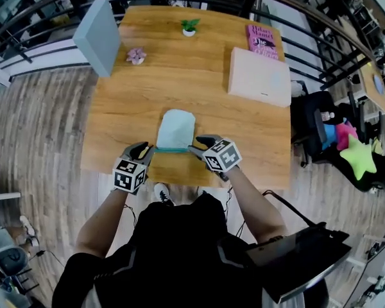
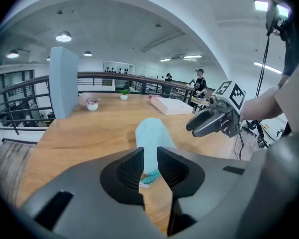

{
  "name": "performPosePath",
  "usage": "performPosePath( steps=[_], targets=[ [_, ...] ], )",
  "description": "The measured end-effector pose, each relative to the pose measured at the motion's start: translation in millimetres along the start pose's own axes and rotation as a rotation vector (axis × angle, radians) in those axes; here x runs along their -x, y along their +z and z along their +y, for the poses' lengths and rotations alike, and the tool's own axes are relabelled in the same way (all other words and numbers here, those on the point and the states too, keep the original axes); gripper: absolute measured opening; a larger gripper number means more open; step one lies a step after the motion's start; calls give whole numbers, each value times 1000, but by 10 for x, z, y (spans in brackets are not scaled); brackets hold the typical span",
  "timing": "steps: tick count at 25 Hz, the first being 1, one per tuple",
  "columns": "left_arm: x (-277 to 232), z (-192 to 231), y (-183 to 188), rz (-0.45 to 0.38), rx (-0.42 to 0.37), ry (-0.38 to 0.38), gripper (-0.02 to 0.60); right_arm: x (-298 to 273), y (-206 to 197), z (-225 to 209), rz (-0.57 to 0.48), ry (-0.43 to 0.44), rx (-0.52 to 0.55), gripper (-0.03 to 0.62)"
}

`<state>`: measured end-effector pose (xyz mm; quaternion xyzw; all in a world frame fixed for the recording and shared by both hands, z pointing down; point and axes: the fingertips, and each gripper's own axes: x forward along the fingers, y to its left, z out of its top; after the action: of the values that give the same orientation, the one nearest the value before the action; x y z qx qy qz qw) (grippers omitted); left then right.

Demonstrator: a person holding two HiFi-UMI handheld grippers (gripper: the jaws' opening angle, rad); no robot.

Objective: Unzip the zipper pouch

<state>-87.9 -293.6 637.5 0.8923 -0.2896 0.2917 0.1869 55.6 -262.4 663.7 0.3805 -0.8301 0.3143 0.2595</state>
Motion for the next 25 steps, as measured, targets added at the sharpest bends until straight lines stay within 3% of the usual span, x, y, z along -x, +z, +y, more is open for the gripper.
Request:
performPosePath(
  steps=[9,18,25],
  targets=[
    [423,-119,1146,-257,-21,-13,94,848,794,194,-223,-27,45,189],
    [875,-235,2067,-446,-74,-18,94,1923,1570,215,-478,-149,74,181],
    [1194,-449,2505,-565,-91,-21,92,2613,1927,263,-628,-257,109,99]
  ],
)
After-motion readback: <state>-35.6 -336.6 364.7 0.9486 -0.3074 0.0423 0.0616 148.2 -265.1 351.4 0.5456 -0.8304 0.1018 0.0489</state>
